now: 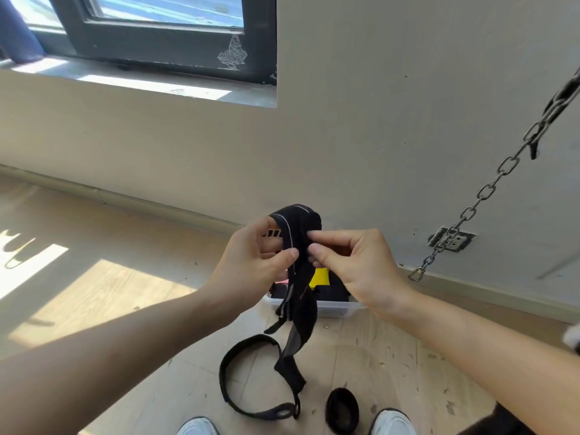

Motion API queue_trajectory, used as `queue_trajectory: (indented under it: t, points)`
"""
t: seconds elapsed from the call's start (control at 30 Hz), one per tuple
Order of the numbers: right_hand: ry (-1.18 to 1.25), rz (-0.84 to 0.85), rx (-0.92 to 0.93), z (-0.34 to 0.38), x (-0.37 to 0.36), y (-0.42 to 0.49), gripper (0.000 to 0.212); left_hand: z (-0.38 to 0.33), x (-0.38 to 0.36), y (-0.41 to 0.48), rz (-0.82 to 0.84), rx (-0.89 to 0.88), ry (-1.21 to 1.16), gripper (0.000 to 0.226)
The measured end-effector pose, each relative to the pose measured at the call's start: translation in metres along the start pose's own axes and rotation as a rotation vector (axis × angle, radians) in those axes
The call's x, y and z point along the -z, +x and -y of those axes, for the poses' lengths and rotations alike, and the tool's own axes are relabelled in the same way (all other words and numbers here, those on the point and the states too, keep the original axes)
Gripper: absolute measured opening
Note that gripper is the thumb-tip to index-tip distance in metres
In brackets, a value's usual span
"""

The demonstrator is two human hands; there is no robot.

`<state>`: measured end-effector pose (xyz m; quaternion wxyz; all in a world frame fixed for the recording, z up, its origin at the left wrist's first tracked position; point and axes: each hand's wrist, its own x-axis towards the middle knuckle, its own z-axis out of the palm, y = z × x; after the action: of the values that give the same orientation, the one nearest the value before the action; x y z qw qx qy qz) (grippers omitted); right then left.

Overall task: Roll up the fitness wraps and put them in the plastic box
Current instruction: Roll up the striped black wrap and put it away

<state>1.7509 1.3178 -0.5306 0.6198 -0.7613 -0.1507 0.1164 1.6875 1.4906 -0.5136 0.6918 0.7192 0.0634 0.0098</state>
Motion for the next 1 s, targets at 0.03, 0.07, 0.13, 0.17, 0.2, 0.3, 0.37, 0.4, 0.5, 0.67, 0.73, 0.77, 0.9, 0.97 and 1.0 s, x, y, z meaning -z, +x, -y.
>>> queue_trajectory:
  t: [0.03,0.07,0.13,0.17,0.2,0.3,0.37,0.4,0.5,0.67,0.73,0.77,0.9,0.97,1.0]
  points:
    - [-0.017,0.016,0.013,0.001,-0.001,-0.001,0.024,0.000,0.001,0.000,0.002,0.003,0.005,0.032]
    - [-0.034,0.034,0.030,0.002,-0.003,-0.002,0.027,0.000,0.002,0.001,0.000,0.005,0.018,0.033]
    - [-0.079,0.070,0.058,0.002,-0.004,-0.002,0.035,0.001,0.003,0.002,-0.015,0.008,0.029,0.038]
    - [-0.107,0.090,0.066,0.003,-0.004,-0.001,0.037,0.002,0.003,0.002,-0.029,0.009,0.013,0.040]
    - [-0.130,0.116,0.069,0.004,-0.003,0.000,0.039,0.002,0.003,0.003,-0.046,0.009,-0.011,0.040]
    - [-0.169,0.144,0.107,0.010,0.001,0.000,0.039,0.002,0.005,0.006,-0.095,0.011,-0.062,0.033]
    - [-0.176,0.001,0.157,0.013,0.004,0.002,0.029,0.001,0.006,0.008,-0.093,0.020,-0.081,0.030]
    - [-0.167,-0.093,0.157,0.014,0.007,0.004,0.022,0.001,0.006,0.008,-0.089,0.029,-0.089,0.030]
    - [-0.072,-0.158,0.079,0.013,0.012,0.009,0.013,0.002,0.006,0.008,-0.097,0.051,-0.138,0.030]
    - [0.071,-0.073,-0.017,0.011,0.006,0.008,0.013,0.000,0.003,0.008,-0.071,0.048,-0.179,0.034]
    - [0.067,-0.066,-0.023,0.010,0.005,0.007,0.016,0.000,0.002,0.007,-0.061,0.046,-0.160,0.040]
    - [0.060,-0.057,-0.024,0.011,0.004,0.006,0.017,0.000,0.002,0.007,-0.076,0.049,-0.147,0.041]
    - [0.056,0.005,-0.020,0.015,0.000,0.001,0.021,-0.002,0.000,0.006,-0.146,0.099,-0.142,0.025]
    - [0.067,0.013,-0.027,0.016,0.000,0.000,0.022,-0.003,0.000,0.006,-0.169,0.136,-0.156,0.018]
    - [0.069,0.013,-0.030,0.016,0.001,0.000,0.022,-0.003,-0.001,0.007,-0.185,0.152,-0.159,0.017]
